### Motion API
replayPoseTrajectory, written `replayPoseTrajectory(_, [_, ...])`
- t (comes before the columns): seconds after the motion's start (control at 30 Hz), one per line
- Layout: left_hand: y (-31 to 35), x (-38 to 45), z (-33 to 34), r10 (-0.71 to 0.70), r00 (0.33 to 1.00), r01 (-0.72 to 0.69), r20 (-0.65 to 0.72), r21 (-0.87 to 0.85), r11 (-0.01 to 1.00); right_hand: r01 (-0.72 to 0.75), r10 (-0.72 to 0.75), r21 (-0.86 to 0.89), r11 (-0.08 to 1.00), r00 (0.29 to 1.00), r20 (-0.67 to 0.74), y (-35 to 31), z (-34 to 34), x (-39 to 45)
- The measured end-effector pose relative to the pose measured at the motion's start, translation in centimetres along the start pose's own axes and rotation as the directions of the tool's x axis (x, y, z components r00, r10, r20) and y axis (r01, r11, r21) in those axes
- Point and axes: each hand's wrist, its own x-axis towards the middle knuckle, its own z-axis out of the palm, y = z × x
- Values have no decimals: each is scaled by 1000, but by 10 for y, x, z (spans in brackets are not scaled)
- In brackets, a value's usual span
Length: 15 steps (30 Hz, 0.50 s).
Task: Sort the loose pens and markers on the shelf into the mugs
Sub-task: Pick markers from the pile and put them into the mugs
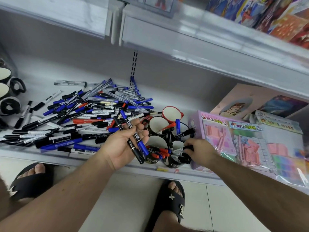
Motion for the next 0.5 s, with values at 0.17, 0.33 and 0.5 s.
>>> replayPoseTrajectory(0.17, [-1, -1, 0, 0, 1000, 0, -8, -7, 1000, 70, -70, 22, 997, 997, 14, -6, 15, 0])
replayPoseTrajectory(0.33, [2, -3, 1, -19, 999, 23, 41, -93, 995, 146, -146, -7, 989, 989, -14, -5, 23, 1])
replayPoseTrajectory(0.5, [5, -5, 0, -17, 988, 39, 153, -139, 990, 70, -43, 223, 972, 991, -124, -4, 17, 0])
